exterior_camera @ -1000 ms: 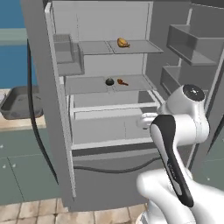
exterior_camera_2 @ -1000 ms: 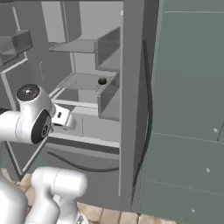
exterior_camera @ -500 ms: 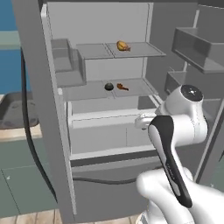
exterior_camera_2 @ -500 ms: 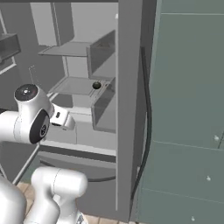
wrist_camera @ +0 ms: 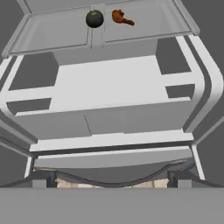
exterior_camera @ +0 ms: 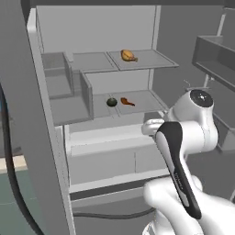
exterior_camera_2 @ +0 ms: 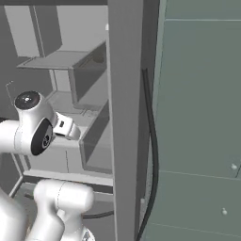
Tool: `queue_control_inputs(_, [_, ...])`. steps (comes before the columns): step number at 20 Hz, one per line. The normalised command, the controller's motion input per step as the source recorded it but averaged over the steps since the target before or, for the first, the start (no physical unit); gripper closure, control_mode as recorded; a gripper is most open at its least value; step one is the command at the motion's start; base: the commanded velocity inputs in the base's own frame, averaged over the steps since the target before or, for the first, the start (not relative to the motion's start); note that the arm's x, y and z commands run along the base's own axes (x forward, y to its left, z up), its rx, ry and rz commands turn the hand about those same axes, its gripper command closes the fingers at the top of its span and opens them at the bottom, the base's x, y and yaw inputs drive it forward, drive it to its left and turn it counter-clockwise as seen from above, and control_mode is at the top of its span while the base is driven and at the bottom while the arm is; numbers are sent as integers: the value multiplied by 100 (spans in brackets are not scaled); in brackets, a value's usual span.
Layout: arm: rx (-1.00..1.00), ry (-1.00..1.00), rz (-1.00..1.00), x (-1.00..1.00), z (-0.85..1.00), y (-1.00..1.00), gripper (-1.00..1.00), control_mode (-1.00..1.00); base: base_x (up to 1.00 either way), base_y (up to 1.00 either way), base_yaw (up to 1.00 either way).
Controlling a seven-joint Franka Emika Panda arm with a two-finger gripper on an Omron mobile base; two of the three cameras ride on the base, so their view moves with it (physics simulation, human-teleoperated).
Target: Place one squash and one chicken drumstick in each tupperware on the nearby counter, to pack two identical lunches.
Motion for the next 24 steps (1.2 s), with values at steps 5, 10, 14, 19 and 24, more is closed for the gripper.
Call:
queue_control_inputs(5, [0,0,0,0,0,0,-100,100,46,32,-12])
queue_control_inputs(10, [-2,-18,0,-1,26,24,-100,-100,0,0,0])
queue_control_inputs(14, [-2,-18,0,0,67,6,-100,-100,0,0,0])
queue_control_inputs(19, [0,-8,0,8,70,0,-100,-100,0,0,0])
queue_control_inputs(24, [0,0,0,37,48,0,-100,-100,0,0,0])
